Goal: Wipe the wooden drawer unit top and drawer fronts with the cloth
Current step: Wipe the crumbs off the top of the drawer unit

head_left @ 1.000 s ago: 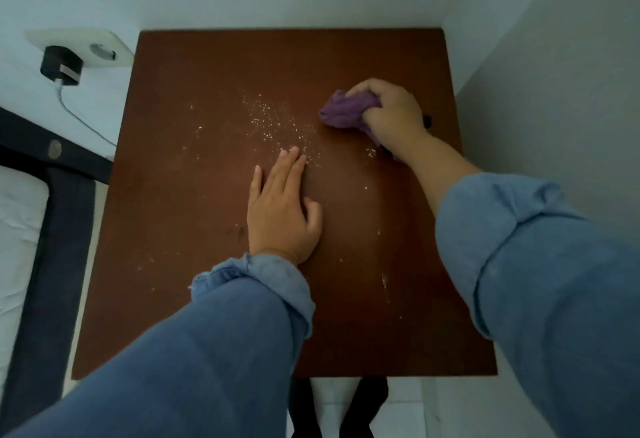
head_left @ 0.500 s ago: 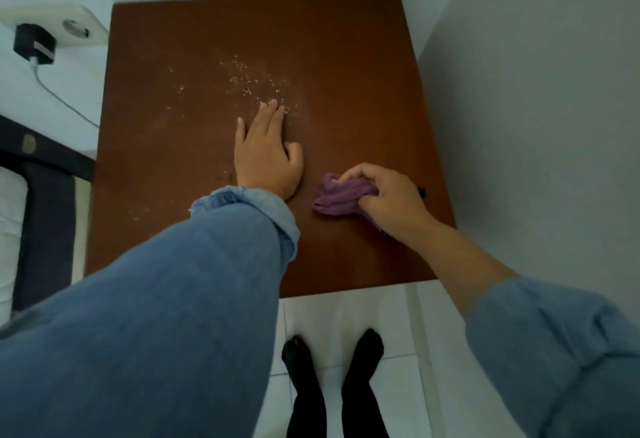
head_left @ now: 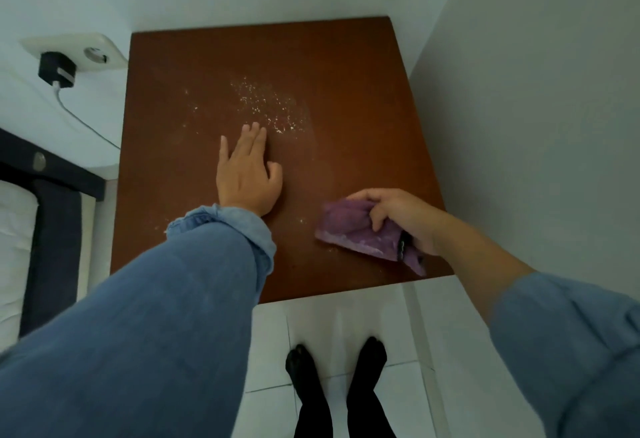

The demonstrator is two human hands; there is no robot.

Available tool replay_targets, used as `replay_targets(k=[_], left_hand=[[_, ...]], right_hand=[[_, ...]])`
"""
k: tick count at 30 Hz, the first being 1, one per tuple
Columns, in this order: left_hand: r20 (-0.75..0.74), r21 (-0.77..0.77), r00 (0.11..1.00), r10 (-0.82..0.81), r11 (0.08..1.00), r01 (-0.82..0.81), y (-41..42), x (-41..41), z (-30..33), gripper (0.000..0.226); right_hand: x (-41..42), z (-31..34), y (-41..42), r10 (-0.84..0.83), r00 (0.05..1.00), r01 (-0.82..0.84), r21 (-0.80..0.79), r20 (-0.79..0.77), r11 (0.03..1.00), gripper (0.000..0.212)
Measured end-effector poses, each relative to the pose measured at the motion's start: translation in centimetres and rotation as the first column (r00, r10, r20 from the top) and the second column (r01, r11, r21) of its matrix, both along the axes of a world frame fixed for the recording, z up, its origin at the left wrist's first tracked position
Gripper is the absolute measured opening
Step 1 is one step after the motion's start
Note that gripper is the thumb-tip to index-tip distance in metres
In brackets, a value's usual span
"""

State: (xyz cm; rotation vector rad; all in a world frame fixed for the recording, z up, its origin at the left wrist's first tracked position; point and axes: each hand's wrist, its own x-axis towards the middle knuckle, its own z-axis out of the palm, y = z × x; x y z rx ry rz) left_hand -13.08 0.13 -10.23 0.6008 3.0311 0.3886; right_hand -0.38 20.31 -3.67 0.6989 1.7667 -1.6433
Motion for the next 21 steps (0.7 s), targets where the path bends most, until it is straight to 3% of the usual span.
replay_targets(k=[5, 7, 9, 12, 14, 18, 21], left_hand=[[-0.034, -0.025, 0.997, 0.072, 0.997, -0.073, -3.4, -2.3, -0.4, 0.069], [-0.033, -0.017, 0.995, 0.097, 0.995, -0.097, -4.5, -3.3, -0.7, 0.069], [-0.022, 0.031, 0.993, 0.117, 0.993, -0.116, -4.9, -3.6, -1.0, 0.068], [-0.015, 0.133, 0.989, 0.149, 0.98, -0.145, -4.7, -3.6, -1.2, 0.065], [-0.003, 0.172, 0.986, 0.169, 0.971, -0.166, -4.7, -3.5, -1.3, 0.064], [0.007, 0.204, 0.984, 0.177, 0.963, -0.175, -4.8, -3.7, -1.3, 0.064], [0.013, 0.187, 0.986, 0.167, 0.968, -0.167, -4.8, -3.8, -1.4, 0.066]], right_hand=[[-5.7, 1.0, 0.6, -0.392, 0.919, 0.379, -0.186, -0.042, 0.907, 0.05], [-9.0, 0.9, 0.8, -0.554, 0.822, 0.511, -0.258, -0.132, 0.82, 0.049], [-12.5, 0.4, 0.9, -0.599, 0.748, 0.551, -0.235, -0.285, 0.801, 0.047], [-17.8, -0.5, 1.1, -0.461, 0.688, 0.548, -0.015, -0.56, 0.836, 0.051], [-21.3, -1.0, 1.3, -0.35, 0.68, 0.545, 0.125, -0.644, 0.829, 0.052], [-27.3, -2.7, 1.4, -0.115, 0.781, 0.449, 0.425, -0.614, 0.786, 0.056], [-29.6, -4.4, -0.5, -0.064, 0.83, 0.437, 0.574, -0.554, 0.693, 0.051]])
